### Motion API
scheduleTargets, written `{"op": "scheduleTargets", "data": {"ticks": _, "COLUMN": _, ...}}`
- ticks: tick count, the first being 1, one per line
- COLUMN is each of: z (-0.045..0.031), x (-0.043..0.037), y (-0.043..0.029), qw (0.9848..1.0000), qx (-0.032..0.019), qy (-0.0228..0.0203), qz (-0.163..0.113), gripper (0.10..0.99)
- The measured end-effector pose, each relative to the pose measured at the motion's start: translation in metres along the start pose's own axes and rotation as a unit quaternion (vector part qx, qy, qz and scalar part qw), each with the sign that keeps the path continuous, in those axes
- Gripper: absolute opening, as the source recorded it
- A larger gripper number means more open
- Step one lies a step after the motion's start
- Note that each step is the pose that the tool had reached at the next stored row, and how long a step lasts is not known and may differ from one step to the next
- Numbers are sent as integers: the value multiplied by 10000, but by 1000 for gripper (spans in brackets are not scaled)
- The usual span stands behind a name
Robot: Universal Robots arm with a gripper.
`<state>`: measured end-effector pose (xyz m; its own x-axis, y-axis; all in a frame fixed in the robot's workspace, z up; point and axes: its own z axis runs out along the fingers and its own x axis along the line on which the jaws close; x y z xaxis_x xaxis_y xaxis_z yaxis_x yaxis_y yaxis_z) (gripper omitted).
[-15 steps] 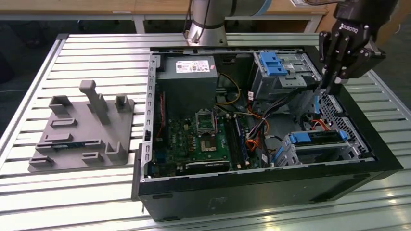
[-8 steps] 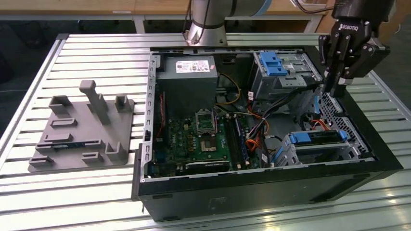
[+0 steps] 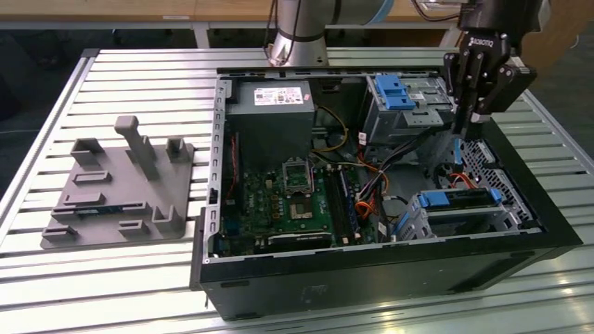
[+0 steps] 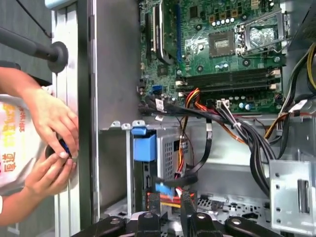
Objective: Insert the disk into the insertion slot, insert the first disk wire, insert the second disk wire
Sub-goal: 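Insert the second disk wire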
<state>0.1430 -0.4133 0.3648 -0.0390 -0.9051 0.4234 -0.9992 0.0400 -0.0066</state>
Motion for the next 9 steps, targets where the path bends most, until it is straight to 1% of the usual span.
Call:
{"op": "scheduleTargets", "data": {"ticks": 2, "z": 10, "x": -10, "y": 51, "qw": 10000, "qx": 3, "qy": 74, "qz": 2, "gripper": 302}}
{"op": "scheduleTargets", "data": {"ticks": 4, "z": 21, "x": -19, "y": 69, "qw": 9999, "qx": 5, "qy": 155, "qz": 3, "gripper": 302}}
{"op": "scheduleTargets", "data": {"ticks": 5, "z": 31, "x": -27, "y": 74, "qw": 9998, "qx": 7, "qy": 186, "qz": 3, "gripper": 302}}
{"op": "scheduleTargets", "data": {"ticks": 7, "z": 56, "x": -50, "y": 82, "qw": 9998, "qx": 8, "qy": 220, "qz": 3, "gripper": 302}}
{"op": "scheduleTargets", "data": {"ticks": 9, "z": 83, "x": -76, "y": 87, "qw": 9997, "qx": 9, "qy": 236, "qz": 3, "gripper": 302}}
